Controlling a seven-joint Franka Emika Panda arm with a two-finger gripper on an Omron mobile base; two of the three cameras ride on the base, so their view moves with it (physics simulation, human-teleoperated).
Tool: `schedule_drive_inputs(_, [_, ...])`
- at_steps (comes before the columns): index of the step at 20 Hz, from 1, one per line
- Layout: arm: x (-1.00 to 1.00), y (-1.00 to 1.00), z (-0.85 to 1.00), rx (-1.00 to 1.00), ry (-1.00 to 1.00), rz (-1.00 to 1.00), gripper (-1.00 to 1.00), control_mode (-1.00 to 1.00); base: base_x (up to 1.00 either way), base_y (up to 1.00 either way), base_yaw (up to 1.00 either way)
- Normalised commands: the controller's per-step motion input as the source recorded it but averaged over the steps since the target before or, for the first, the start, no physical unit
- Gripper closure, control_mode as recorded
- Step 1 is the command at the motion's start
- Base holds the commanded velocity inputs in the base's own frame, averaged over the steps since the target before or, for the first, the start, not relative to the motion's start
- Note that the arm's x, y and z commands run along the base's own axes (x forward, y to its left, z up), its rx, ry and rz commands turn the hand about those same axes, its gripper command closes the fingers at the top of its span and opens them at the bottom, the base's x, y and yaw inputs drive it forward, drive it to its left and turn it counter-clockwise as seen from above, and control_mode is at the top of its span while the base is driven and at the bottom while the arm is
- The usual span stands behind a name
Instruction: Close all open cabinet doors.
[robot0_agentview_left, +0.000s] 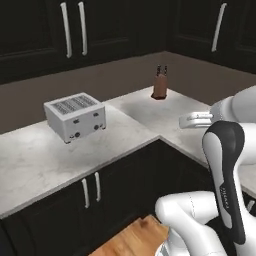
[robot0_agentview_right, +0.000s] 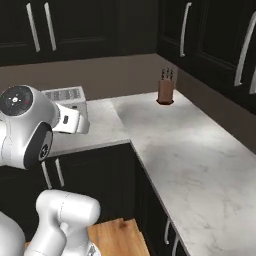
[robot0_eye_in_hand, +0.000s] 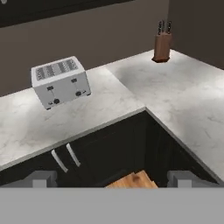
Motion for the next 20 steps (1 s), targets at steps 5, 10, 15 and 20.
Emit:
schedule_drive_inputs(5, [0.00,0.00,0.00,0.00,0.00,0.00,-1.00,1.00,-0.07,0.00,0.55])
schedule_drive_inputs(10, [0.00,0.00,0.00,0.00,0.00,0.00,-1.00,1.00,-0.05,0.02,0.55])
schedule_drive_inputs(15, [0.00,0.00,0.00,0.00,0.00,0.00,-1.00,1.00,-0.04,0.05,0.60])
schedule_drive_inputs(20, [0.00,0.00,0.00,0.00,0.00,0.00,-1.00,1.00,0.00,0.11,0.77])
